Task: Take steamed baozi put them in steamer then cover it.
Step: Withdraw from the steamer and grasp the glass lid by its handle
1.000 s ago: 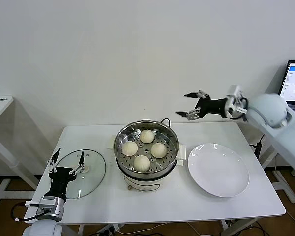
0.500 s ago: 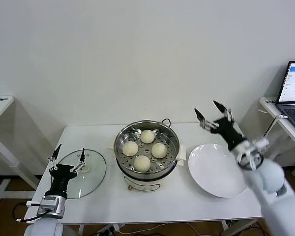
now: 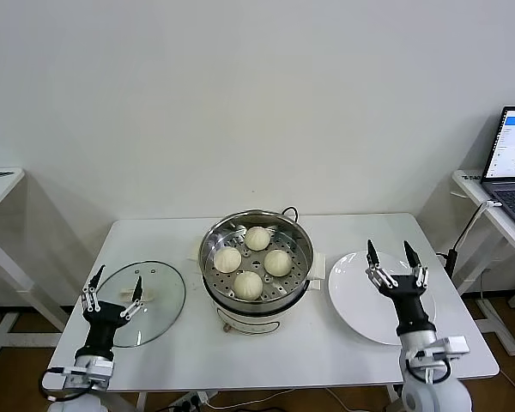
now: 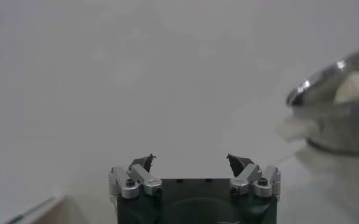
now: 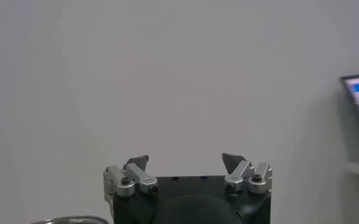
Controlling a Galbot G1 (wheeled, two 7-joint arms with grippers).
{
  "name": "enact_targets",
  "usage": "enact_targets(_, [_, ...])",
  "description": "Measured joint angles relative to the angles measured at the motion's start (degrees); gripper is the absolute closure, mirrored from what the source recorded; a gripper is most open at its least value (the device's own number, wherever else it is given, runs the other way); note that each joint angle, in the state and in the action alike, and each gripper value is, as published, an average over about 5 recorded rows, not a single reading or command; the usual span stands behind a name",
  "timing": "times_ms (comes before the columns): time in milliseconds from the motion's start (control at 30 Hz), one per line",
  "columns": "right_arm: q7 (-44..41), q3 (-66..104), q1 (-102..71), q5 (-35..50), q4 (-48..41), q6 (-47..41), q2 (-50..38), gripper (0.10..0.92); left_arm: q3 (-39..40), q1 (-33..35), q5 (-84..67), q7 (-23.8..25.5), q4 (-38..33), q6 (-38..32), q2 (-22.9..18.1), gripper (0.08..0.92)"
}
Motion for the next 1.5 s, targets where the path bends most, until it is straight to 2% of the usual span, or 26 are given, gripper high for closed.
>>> enact_targets(300, [1.0, 0.5, -2.7, -2.1, -0.8, 2.6, 4.1, 0.203, -1.2, -1.3, 29.3, -10.4, 11.5, -7.0, 2.5, 0.177])
enact_targets(600, [1.4, 0.6, -3.8, -3.5, -1.8, 3.7, 6.1, 0.203, -1.7, -4.3, 45.0, -16.1, 18.3, -8.4, 3.7, 0.177])
enact_targets(833, [1.5, 0.8, -4.1, -3.8, -2.3, 4.3, 6.8, 0.203, -1.7, -7.2, 50.7, -17.6, 21.9, -7.8, 4.3, 0.177])
enact_targets(1500, [1.7, 1.1, -4.4, -4.8, -4.3, 5.7, 7.5, 0.203, -0.9, -15.7, 57.4, -17.8, 29.3, -5.5, 4.4, 0.177])
